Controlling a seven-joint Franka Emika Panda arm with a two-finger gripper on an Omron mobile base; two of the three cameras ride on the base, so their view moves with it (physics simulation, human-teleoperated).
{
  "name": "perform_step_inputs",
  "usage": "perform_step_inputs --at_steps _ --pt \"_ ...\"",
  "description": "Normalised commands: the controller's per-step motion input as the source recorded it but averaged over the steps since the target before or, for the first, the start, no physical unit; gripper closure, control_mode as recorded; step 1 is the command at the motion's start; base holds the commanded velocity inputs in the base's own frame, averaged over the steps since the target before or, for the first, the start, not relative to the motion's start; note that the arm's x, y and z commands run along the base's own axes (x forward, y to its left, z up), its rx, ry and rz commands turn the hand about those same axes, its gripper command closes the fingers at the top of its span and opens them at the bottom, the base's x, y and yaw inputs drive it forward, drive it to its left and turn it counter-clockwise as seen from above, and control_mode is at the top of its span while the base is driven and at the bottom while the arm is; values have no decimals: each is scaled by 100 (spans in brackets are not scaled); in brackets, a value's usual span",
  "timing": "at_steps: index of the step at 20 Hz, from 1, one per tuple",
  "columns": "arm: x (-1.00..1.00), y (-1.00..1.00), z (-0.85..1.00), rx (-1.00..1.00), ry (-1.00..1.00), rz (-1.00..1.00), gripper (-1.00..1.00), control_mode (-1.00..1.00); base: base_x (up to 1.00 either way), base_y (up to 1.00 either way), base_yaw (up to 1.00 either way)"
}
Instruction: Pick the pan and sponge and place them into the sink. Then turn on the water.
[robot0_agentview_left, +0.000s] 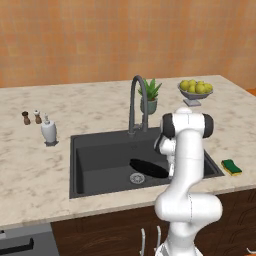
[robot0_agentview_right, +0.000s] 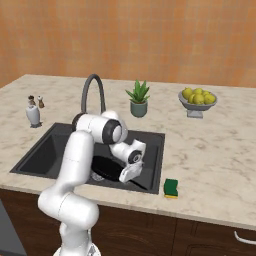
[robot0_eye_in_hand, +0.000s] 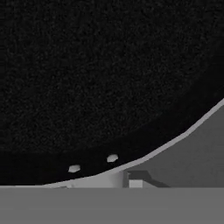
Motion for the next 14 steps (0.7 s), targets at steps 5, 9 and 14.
perform_step_inputs --at_steps 5,9,14 --pt "1 45 0 -1 -38 -13 -100 -100 0 0 0" --pt "0 3 30 0 -31 -5 -100 -100 0 0 0" --pt "-1 -4 91 0 -27 -2 -100 -100 0 0 0"
